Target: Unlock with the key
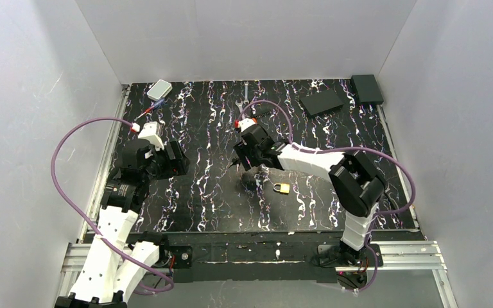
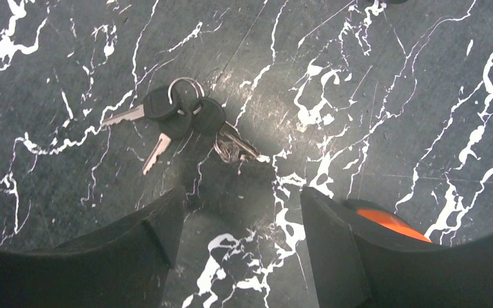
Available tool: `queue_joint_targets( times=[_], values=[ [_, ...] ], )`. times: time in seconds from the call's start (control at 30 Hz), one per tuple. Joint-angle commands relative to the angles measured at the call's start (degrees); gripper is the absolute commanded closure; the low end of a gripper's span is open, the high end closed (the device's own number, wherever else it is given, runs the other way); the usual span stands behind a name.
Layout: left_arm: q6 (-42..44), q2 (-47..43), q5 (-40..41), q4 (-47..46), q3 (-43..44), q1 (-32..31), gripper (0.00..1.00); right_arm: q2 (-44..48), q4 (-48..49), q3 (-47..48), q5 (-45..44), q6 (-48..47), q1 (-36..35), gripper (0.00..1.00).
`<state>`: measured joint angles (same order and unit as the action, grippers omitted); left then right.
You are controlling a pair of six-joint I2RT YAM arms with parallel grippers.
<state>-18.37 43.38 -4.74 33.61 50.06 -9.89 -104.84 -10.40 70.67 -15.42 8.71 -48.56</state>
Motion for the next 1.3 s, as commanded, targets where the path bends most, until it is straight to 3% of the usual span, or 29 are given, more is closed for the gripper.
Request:
queue_joint_targets(
  times=[0.0,0.6,0.73,0.87,0.93,1.27],
  values=[
    [0.6,-1.0,0.8,0.9,1.1,-0.2,0.20,-2.7,-1.6,5.3,-4.0,0.7,-0.3,0.31],
    [0.5,-0.4,-0.8,0.8,1.5,-0.2,0.20,-12.4,-4.0,13.1,-3.0,0.3,-0.4,0.55],
    [0.5,-0.4,-0.8,0.8,1.5,-0.2,0.20,-14.0,-5.0,13.8,-3.0,0.8,-0.3,0.67],
    [0.5,-0.4,-0.6,0.8,1.5,-0.2,0.20,-14.7,-5.9,13.4,-2.6,1.3,-0.4,0.92],
    [0.5,-0.3,-0.5,0.8,1.6,-0.2,0.20,-14.6,-6.3,13.1,-2.7,1.5,-0.4,0.99],
    [0.4,-1.1,-2.4,-0.4,1.1,-0.2,0.20,-3.8,-3.8,7.7,0.8,2.6,-0.4,0.99]
  ],
)
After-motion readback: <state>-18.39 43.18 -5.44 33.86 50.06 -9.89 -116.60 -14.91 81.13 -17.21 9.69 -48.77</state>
